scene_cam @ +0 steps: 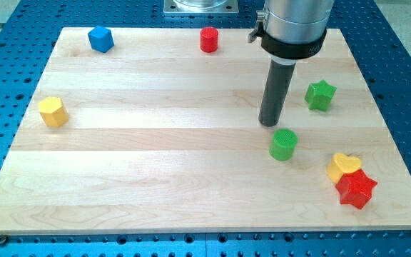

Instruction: Move the green circle on top of the heart

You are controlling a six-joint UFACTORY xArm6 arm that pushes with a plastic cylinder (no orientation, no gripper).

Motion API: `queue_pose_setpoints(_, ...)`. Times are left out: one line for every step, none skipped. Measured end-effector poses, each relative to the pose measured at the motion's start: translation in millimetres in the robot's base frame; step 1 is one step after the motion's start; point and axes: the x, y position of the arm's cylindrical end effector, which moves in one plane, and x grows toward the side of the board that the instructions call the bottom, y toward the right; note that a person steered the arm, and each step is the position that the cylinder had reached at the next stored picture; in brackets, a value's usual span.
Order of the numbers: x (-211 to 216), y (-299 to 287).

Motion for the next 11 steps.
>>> queue_pose_setpoints(-2.1, -1.5)
queue_pose_setpoints(4.6, -1.9)
queue_pose_setpoints(64.5, -41.7)
queue_pose_setpoints(59.7, -21.1)
queue_pose_setpoints(53.8, 30.5)
queue_pose_setpoints(27.8, 32.1)
queue_pose_setpoints(11.9, 52.0)
queue_pose_setpoints(19.4, 76.4)
queue_pose_setpoints(34.4, 110.3)
queue_pose_setpoints(28.1, 132.3)
queue_pose_setpoints(-33.5, 151.9)
